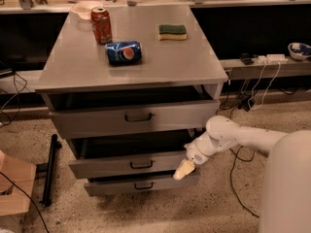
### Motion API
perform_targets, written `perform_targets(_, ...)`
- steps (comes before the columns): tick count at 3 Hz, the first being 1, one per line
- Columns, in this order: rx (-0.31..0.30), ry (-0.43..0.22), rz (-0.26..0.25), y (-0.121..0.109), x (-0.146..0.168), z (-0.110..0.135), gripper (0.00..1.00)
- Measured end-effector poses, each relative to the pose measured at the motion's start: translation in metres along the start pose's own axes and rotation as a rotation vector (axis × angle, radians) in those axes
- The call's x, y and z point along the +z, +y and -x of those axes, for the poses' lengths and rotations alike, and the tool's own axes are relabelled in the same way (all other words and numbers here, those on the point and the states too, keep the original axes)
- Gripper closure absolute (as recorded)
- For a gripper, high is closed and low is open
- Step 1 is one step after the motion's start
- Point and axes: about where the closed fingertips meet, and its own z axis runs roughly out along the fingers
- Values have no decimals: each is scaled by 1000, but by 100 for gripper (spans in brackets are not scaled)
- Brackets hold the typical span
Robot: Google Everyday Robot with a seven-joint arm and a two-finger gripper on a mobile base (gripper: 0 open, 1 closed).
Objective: Open middle drawer
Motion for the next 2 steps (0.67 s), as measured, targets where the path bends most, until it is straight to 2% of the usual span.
perform_targets(2, 0, 1, 2, 0, -10, 4, 72)
